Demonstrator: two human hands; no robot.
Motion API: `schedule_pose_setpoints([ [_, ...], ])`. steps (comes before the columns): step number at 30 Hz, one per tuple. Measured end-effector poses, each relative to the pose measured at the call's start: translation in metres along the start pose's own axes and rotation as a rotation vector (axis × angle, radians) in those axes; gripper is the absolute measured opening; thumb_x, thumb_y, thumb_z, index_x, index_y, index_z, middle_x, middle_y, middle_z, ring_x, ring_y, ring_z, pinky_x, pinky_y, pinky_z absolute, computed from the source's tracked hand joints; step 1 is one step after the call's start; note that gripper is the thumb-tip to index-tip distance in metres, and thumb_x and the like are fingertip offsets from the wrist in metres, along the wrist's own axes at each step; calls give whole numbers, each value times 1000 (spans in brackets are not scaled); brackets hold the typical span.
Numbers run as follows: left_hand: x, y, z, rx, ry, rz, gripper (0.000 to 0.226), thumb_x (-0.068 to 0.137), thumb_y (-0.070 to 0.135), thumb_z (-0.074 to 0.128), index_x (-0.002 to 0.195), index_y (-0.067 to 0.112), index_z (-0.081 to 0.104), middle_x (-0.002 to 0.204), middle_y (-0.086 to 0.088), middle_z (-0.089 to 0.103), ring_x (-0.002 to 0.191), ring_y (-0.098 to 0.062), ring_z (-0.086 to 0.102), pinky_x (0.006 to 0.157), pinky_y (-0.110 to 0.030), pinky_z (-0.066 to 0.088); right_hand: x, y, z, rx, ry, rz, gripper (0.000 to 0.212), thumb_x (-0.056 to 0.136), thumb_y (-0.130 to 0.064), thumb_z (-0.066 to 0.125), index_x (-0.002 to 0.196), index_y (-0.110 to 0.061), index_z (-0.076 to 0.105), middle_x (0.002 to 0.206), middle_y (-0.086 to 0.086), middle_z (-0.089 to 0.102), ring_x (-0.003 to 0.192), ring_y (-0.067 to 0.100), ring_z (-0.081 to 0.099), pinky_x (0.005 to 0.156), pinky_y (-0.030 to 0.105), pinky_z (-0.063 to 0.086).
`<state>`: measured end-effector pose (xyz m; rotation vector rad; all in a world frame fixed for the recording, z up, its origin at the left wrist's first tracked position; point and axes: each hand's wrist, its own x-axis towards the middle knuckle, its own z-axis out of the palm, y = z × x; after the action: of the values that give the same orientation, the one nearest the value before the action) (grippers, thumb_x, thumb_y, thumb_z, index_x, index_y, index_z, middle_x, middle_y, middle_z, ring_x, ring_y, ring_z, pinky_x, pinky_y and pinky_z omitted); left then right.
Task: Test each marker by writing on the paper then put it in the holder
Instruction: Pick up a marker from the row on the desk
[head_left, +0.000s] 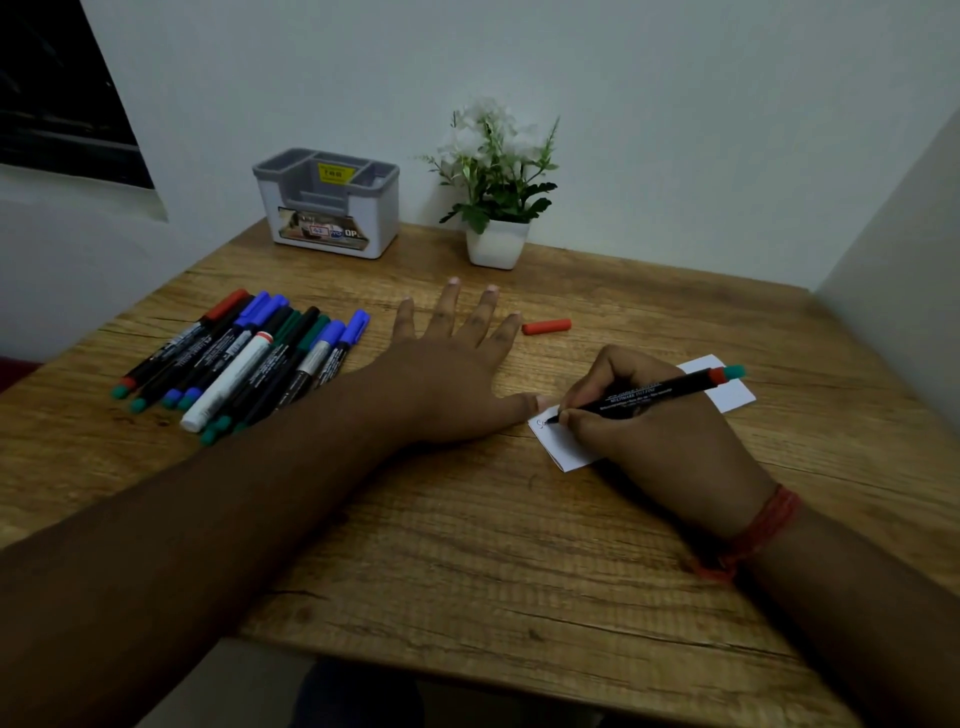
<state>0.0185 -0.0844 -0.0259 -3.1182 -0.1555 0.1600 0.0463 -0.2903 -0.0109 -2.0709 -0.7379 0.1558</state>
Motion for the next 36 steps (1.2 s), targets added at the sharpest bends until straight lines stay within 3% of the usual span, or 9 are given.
schedule_pose_setpoints([
  [13, 0, 0, 0, 2, 10, 4, 96, 81, 88, 16, 154, 35, -19, 160, 2, -33, 145, -28, -34, 116, -65, -11, -3, -2, -2, 16, 25, -5, 8, 81, -12, 73, 78, -14, 66, 87, -3, 73, 88, 13, 69, 83, 47, 57],
  [23, -1, 1, -1, 0, 4, 2, 96, 81, 88, 15, 154, 35, -20, 160, 2, -34, 145, -29, -35, 115, -65, -11, -1, -1, -1, -14, 23, 2, 8, 82, -12, 74, 79, -14, 66, 87, -4, 72, 85, 8, 67, 78, 36, 55],
  [36, -1, 1, -1, 4, -4, 2, 96, 82, 87, 16, 154, 35, -20, 160, 2, -34, 145, -28, -34, 116, -65, -10, -1, -3, -1, 16, 55, 16, 8, 81, -9, 71, 77, -13, 65, 86, -1, 73, 88, 16, 68, 82, 49, 57],
])
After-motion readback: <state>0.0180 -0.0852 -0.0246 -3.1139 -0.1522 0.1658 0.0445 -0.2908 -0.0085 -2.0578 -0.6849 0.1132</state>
